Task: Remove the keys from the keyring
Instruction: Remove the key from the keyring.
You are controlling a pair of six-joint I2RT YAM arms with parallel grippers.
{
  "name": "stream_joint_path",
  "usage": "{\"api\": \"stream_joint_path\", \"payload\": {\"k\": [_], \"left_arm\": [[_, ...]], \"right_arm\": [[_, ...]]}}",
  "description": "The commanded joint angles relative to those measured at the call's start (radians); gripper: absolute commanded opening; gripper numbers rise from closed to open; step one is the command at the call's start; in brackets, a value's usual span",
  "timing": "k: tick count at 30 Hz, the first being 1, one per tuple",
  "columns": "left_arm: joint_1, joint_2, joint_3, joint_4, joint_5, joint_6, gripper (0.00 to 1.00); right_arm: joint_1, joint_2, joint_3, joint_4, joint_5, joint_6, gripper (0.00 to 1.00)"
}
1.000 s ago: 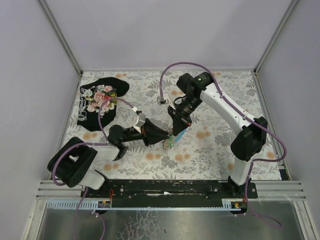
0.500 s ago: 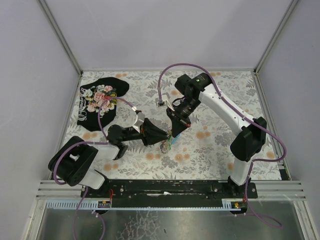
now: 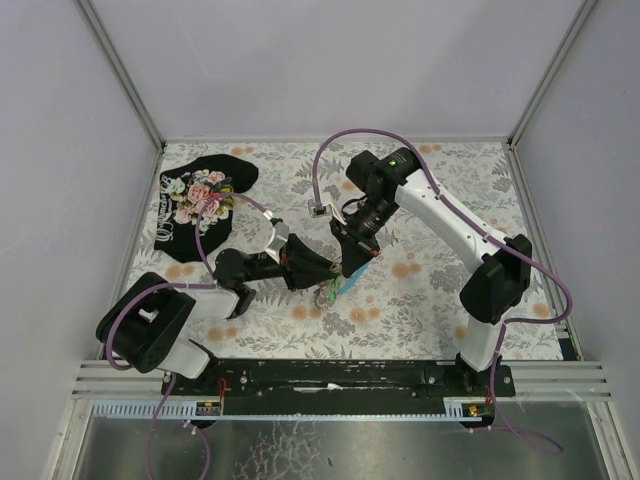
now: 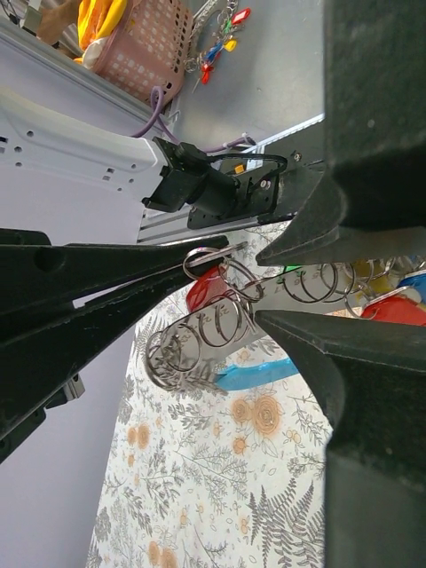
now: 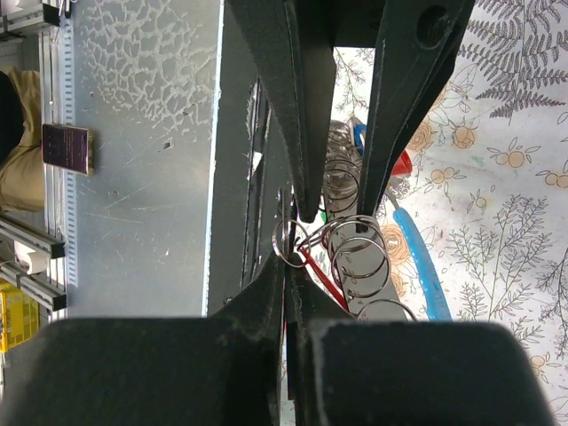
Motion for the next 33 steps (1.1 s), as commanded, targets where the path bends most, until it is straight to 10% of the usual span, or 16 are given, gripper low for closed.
{"api": "stream_joint_path", "payload": {"k": [1, 33], "left_arm": [[0.006, -0.017, 0.027, 0.08, 0.006, -0.023, 0.26], [0.006, -0.037, 0.025, 0.081, 0.021, -0.071, 0.0]], "right_arm": [[0.013, -0.013, 0.02, -0.021, -0.06, -0.022, 0.0], [0.013, 0.013, 0.051, -0.02, -0.045, 0.009, 0.0]]}}
